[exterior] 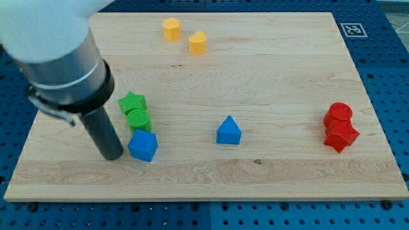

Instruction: Move blue cube towards blue triaangle

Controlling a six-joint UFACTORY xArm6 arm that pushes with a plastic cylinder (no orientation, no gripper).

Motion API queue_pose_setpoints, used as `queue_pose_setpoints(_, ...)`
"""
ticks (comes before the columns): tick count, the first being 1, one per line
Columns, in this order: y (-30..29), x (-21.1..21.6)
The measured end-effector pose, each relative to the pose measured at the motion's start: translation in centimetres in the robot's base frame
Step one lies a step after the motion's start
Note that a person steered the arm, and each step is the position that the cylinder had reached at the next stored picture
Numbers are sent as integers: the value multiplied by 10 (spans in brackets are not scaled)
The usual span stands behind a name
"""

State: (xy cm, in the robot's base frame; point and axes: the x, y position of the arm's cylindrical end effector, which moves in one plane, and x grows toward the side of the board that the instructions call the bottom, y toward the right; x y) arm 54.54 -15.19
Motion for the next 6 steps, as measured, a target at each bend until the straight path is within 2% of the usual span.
queue_pose_setpoints(1,1,-8)
queue_pose_setpoints(3,48,-7)
queue_pose_setpoints(6,49,22)
